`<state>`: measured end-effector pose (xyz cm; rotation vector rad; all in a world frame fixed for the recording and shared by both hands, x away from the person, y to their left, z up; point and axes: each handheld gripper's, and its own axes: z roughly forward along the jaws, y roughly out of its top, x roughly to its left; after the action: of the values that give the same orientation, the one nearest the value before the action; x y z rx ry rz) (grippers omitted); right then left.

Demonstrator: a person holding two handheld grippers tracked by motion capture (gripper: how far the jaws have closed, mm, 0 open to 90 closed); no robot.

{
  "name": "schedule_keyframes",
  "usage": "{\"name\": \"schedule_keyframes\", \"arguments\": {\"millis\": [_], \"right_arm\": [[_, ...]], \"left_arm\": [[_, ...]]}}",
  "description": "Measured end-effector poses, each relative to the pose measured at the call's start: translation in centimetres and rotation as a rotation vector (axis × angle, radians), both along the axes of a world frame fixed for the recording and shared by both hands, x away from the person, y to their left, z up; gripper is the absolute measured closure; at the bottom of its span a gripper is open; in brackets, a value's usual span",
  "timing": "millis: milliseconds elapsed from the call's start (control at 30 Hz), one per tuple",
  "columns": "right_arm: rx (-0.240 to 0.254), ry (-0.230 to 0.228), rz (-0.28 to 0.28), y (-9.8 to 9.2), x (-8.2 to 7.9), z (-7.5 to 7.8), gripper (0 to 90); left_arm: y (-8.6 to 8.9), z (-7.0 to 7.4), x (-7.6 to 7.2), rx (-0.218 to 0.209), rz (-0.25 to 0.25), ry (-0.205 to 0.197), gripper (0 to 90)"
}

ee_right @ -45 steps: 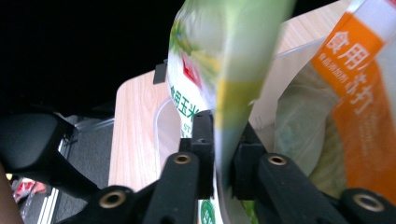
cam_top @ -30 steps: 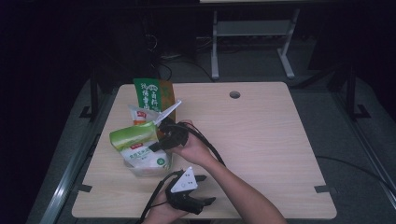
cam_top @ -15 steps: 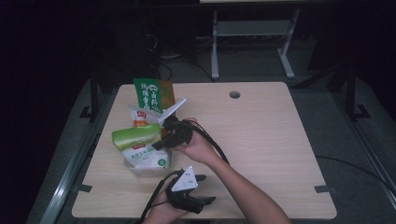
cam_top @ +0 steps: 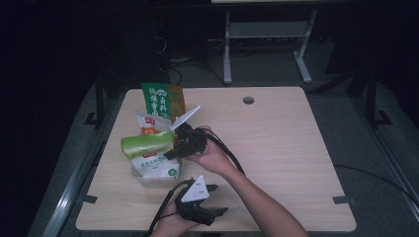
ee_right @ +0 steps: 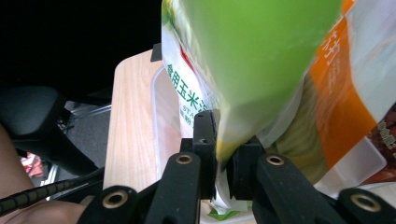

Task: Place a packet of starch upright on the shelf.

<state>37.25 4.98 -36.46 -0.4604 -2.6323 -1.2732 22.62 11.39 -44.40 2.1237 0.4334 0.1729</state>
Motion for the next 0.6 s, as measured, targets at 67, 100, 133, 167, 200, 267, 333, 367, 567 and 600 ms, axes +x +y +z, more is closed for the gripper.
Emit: {"name": "schedule_keyframes", "arguments": {"millis": [67,100,133,167,200,267,333,367,567,600], "right_arm": [[-0.002,-0.003,-0.001,-0.1,-0.1,0.1,79.8],[-0.001,0.003,-0.001,-0.2,-0.1,0.1,78.8],[0.009,0.000,0.001,-0.2,0.0,0.1,78.1],[0.010,0.000,0.001,-0.4,0.0,0.2,77.5],[0.009,0.006,-0.006,-0.5,-0.1,0.2,76.8],[0.010,-0.002,-0.009,-0.7,0.0,0.3,75.7],[0.011,-0.003,-0.015,-1.0,0.0,0.3,74.8],[0.014,-0.002,-0.016,-1.1,0.0,0.4,74.7],[0.030,0.008,-0.022,-2.0,0.1,0.5,73.5],[0.033,0.013,-0.024,-2.2,0.1,0.6,73.3]], "left_arm": [[0.0,0.1,0.0,-0.001,0.002,0.001,25.8],[0.1,0.1,0.1,-0.004,0.003,0.001,25.8],[0.1,0.1,0.1,-0.007,0.004,-0.002,25.8],[0.1,0.2,0.1,-0.005,0.005,-0.005,25.8],[0.1,0.2,0.1,-0.008,0.006,-0.002,25.8],[0.1,0.2,0.1,-0.011,0.008,0.002,25.8],[0.1,0.2,0.2,-0.011,0.008,0.001,25.8],[0.1,0.2,0.2,-0.010,0.007,0.001,25.8],[0.1,0.2,0.1,-0.013,0.008,0.002,25.9],[0.1,0.2,0.1,-0.013,0.008,0.004,25.9]]}}
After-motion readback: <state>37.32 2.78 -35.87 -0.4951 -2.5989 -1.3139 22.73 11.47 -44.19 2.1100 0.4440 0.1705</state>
